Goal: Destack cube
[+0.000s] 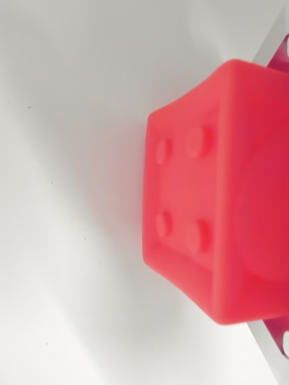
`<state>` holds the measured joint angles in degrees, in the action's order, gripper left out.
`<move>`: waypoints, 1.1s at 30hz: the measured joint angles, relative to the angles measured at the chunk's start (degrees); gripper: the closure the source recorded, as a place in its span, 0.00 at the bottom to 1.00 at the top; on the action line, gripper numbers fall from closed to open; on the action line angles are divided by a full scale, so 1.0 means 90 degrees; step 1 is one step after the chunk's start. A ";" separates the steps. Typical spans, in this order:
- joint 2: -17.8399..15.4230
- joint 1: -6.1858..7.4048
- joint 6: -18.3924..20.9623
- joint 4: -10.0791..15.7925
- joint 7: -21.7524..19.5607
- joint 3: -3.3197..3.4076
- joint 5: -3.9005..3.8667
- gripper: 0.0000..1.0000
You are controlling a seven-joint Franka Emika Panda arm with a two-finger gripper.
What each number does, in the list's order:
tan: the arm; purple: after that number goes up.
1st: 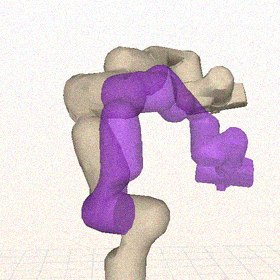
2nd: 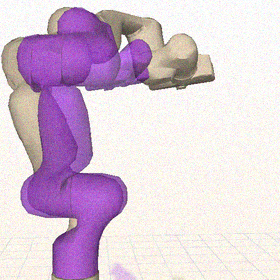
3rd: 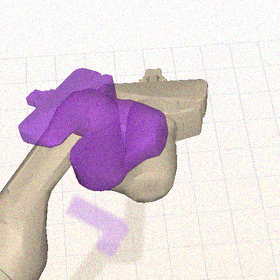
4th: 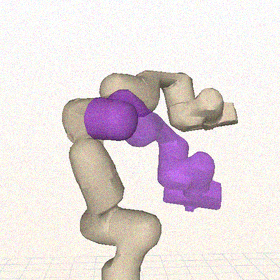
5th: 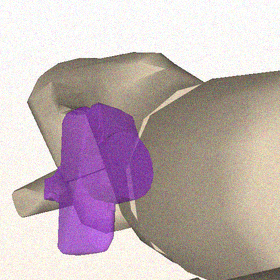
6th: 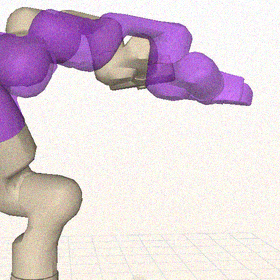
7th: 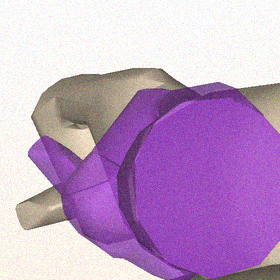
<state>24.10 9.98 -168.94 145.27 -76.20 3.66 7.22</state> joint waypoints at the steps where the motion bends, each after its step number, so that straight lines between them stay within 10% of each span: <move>1: 0.0014 -0.0007 -0.0011 -0.0004 0.0000 -0.0007 0.0000 1.00; 8: 0.0068 -0.0031 -0.0048 -0.0027 0.0000 -0.0030 0.0000 1.00; 9: 0.0071 -0.0031 -0.0050 -0.0027 0.0000 -0.0031 0.0000 0.00; 33: 0.0073 -0.0033 -0.0054 -0.0030 0.0000 -0.0033 0.0000 0.00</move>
<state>24.76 9.69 -169.43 145.00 -76.19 3.36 7.22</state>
